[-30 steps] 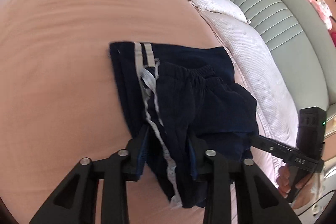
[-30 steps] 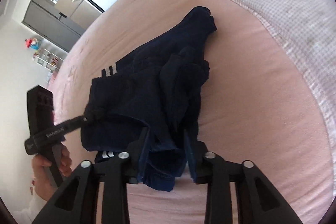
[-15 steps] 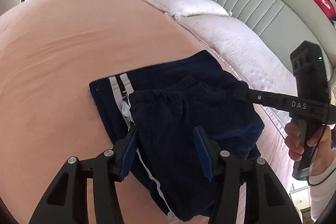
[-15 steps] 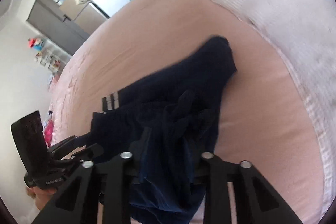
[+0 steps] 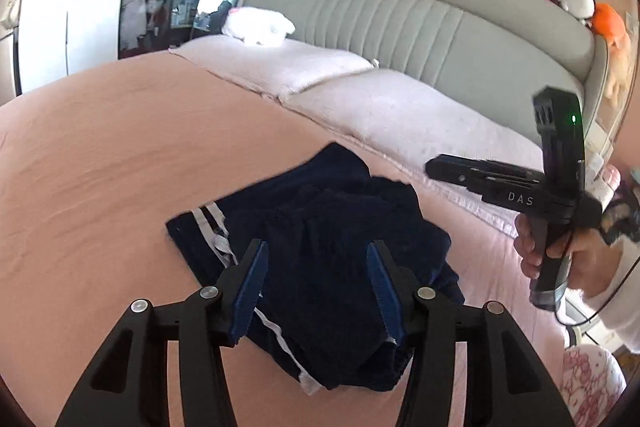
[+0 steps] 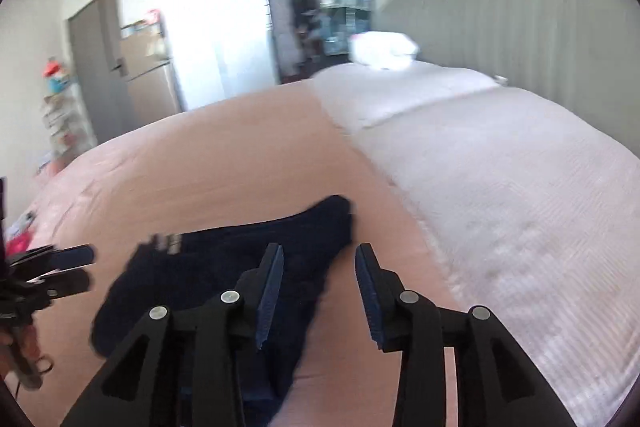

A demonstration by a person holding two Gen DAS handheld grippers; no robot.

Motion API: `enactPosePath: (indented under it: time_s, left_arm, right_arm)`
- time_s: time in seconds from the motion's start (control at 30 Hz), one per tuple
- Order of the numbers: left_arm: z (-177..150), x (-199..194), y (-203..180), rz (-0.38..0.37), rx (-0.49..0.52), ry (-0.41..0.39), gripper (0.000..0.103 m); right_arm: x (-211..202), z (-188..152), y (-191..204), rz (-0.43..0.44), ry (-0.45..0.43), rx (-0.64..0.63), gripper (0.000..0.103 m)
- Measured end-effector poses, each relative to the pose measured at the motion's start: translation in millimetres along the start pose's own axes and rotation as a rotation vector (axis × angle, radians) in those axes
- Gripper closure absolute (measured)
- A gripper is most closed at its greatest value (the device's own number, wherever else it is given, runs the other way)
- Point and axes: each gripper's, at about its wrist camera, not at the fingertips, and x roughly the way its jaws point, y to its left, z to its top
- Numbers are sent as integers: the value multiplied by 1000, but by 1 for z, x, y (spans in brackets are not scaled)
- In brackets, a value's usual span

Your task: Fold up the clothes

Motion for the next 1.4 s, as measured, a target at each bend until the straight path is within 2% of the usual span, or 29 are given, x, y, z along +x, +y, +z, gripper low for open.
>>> enactPosePath:
  time_s: [0.03, 0.17, 0.27, 0.33, 0.4, 0.43, 0.5, 0.53, 0.6, 0.73, 0.8, 0.83, 0.9, 0.97, 1.0, 1.17, 1.23, 1.4]
  left_arm:
    - [-1, 12, -3, -6, 10, 34, 54]
    - [3, 46, -13, 15, 81, 137, 54]
    - [-12, 60, -14, 113, 218, 246, 54]
    - [-21, 48, -14, 107, 269, 238, 54]
    - [-24, 36, -10, 121, 290, 238, 54]
    - [-20, 28, -9, 109, 257, 217, 54]
    - [-10, 13, -6, 82, 184, 162, 52]
    - [-4, 10, -8, 77, 158, 140, 44]
    - [5, 6, -14, 80, 128, 110, 35]
    - [22, 20, -23, 112, 75, 161, 35]
    - [29, 22, -21, 105, 18, 207, 35]
    - [29, 13, -20, 93, -10, 219, 35]
    - [28, -12, -17, 115, -44, 201, 35]
    - [27, -42, -10, 152, -84, 171, 32]
    - [26, -57, -7, 174, -105, 160, 27]
    - [19, -140, 7, 304, -166, 104, 23]
    - [12, -175, 14, 359, -199, 89, 19]
    - [-15, -256, 47, 462, -332, 54, 6]
  right_arm:
    - [11, -1, 12, 50, 70, -52, 65]
    - [55, -19, 43, 73, 279, -179, 62]
    - [55, -26, 29, 91, 293, -220, 58]
    - [42, -25, 14, 108, 297, -213, 59]
    - [24, -24, 1, 62, 278, -219, 52]
    - [12, -23, -6, 41, 246, -199, 47]
    - [-12, -18, -20, 35, 186, -109, 31]
    - [-22, -15, -24, 51, 168, -51, 29]
    - [-36, -10, -22, 66, 156, -3, 28]
    - [-46, -5, -6, 3, 198, -32, 28]
    - [-22, 11, 30, -22, 217, -25, 26]
    - [-28, 14, 34, -20, 221, -18, 25]
    - [-20, 18, 59, -6, 217, -6, 7]
    - [-19, 25, 82, 9, 198, -2, 0]
    - [-25, 28, 91, 13, 186, -5, 0]
    - [-36, 45, 157, 52, 174, -13, 0]
    - [-36, 46, 189, 65, 178, -30, 0]
    - [-51, 46, 275, 101, 165, -83, 0]
